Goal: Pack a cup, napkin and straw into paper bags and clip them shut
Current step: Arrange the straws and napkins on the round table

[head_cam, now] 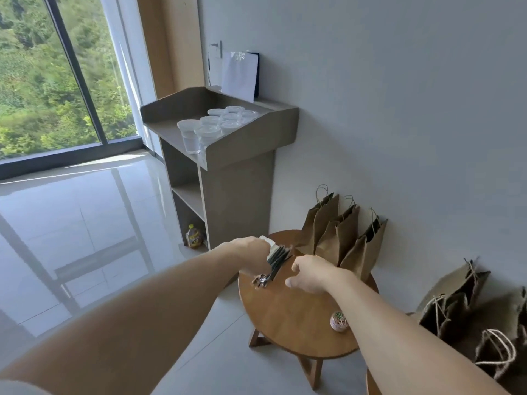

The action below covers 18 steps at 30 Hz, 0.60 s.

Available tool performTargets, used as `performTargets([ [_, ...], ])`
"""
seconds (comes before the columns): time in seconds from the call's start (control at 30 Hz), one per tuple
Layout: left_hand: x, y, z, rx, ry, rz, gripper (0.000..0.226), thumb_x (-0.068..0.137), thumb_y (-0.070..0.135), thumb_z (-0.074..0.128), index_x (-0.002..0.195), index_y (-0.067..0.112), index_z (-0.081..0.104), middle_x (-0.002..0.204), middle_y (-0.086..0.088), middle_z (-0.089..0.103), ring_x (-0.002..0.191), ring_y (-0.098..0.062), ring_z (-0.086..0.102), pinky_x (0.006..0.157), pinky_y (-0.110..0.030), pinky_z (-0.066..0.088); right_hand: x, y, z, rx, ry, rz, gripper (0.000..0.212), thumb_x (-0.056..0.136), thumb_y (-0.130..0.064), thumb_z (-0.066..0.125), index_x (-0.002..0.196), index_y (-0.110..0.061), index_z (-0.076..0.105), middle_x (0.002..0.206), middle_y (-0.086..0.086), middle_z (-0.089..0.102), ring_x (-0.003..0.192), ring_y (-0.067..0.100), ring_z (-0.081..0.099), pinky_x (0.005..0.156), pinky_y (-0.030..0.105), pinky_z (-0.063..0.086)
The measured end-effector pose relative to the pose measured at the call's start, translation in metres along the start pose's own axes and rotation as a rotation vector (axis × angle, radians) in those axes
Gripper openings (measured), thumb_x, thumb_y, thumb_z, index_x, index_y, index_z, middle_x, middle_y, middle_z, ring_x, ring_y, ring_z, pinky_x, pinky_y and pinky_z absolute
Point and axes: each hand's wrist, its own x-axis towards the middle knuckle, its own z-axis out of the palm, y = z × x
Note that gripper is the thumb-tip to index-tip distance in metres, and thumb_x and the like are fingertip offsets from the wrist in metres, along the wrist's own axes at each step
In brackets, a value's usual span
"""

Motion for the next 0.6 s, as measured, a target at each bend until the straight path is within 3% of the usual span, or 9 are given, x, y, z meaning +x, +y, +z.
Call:
performTargets([
  [0.2, 0.113, 0.008, -0.025, 0.045, -0.020, 0.160, 0.039, 0.090, 0.035, 0.055, 0.123, 0.014, 0.060, 0.114, -0.004, 0.065, 0.101, -0.026, 0.063, 0.079, -0.037, 0.054, 0.073, 0.040, -0.036, 0.057, 0.029, 0.125, 0.046, 0.092, -0.046, 0.059, 0.129, -0.018, 0.057, 0.128, 0.001, 0.060, 0.113, 0.023, 0.058, 0.090, 0.034, 0.049],
  [0.37, 0.205, 0.016, -0.045, 0.087, -0.078, 0.333, 0.039, 0.092, 0.035, 0.054, 0.122, 0.011, 0.061, 0.104, -0.003, 0.062, 0.090, -0.024, 0.058, 0.075, -0.034, 0.049, 0.119, 0.073, -0.057, 0.174, 0.055, 0.311, 0.045, 0.090, -0.043, 0.059, 0.122, -0.011, 0.062, 0.119, 0.007, 0.064, 0.106, 0.025, 0.062, 0.091, 0.039, 0.051],
  [0.43, 0.239, 0.022, -0.053, 0.067, -0.100, 0.394, 0.039, 0.092, 0.037, 0.054, 0.119, 0.009, 0.060, 0.108, -0.007, 0.065, 0.090, -0.025, 0.061, 0.075, -0.034, 0.051, 0.130, 0.085, -0.067, 0.204, 0.069, 0.374, 0.029, 0.088, -0.040, 0.059, 0.094, -0.013, 0.066, 0.095, 0.006, 0.064, 0.090, 0.024, 0.063, 0.079, 0.036, 0.051],
  [0.5, 0.268, 0.031, -0.058, 0.065, -0.115, 0.470, 0.036, 0.092, 0.035, 0.055, 0.116, 0.008, 0.059, 0.115, -0.010, 0.065, 0.089, -0.025, 0.063, 0.071, -0.033, 0.053, 0.139, 0.097, -0.073, 0.250, 0.098, 0.426, 0.030, 0.084, -0.035, 0.059, 0.063, -0.019, 0.045, 0.065, 0.000, 0.045, 0.062, 0.021, 0.047, 0.061, 0.032, 0.037],
  [0.6, 0.301, 0.054, -0.059, 0.085, -0.151, 0.574, 0.040, 0.092, 0.033, 0.051, 0.121, 0.009, 0.061, 0.116, -0.009, 0.066, 0.102, -0.027, 0.063, 0.082, -0.038, 0.053, 0.144, 0.117, -0.078, 0.295, 0.110, 0.519, 0.031, 0.083, -0.028, 0.059, 0.065, -0.016, 0.038, 0.063, 0.002, 0.036, 0.058, 0.020, 0.035, 0.057, 0.034, 0.027],
])
